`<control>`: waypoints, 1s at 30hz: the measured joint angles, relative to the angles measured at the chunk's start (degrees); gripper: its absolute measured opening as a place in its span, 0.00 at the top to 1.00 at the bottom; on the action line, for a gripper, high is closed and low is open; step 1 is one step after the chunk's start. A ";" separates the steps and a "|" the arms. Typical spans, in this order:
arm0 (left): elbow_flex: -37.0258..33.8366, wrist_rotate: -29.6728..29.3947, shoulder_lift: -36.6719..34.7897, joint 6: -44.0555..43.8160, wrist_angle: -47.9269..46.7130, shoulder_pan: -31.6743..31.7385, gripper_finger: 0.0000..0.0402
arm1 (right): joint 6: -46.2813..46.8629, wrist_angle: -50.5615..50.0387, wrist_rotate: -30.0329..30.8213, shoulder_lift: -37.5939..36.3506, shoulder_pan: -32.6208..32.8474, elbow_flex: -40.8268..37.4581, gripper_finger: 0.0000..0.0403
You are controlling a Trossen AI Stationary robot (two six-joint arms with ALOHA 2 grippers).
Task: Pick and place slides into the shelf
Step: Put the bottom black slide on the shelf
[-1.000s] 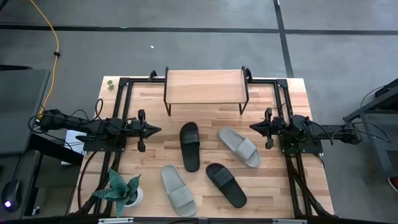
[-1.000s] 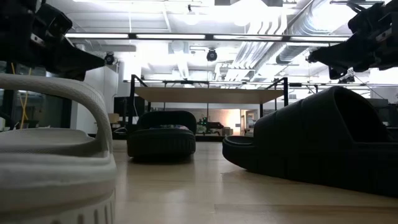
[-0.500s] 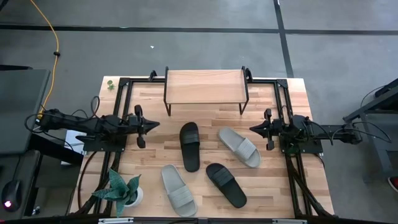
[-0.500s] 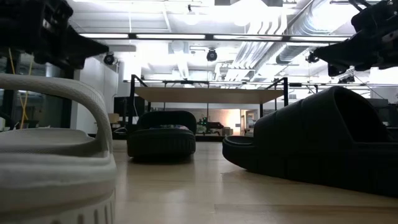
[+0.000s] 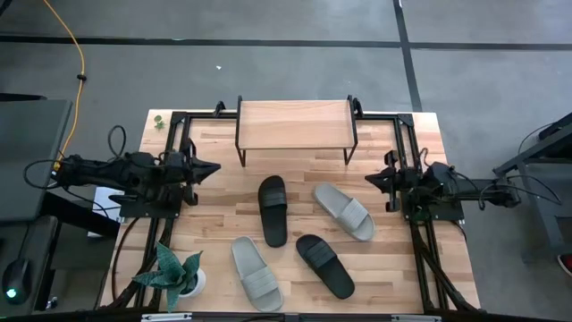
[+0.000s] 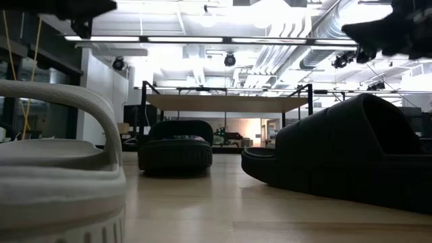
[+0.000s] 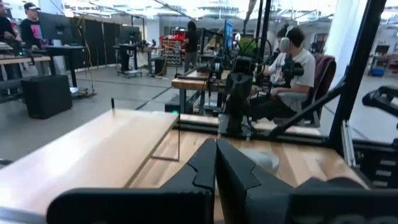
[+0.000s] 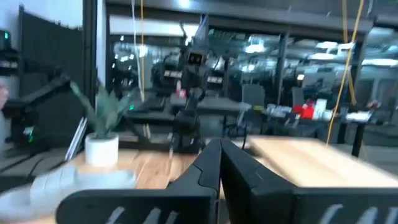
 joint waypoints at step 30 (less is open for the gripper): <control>31.82 -2.67 22.63 6.00 -10.33 0.00 1.00 | 0.05 -13.01 3.22 23.42 -0.04 38.24 1.00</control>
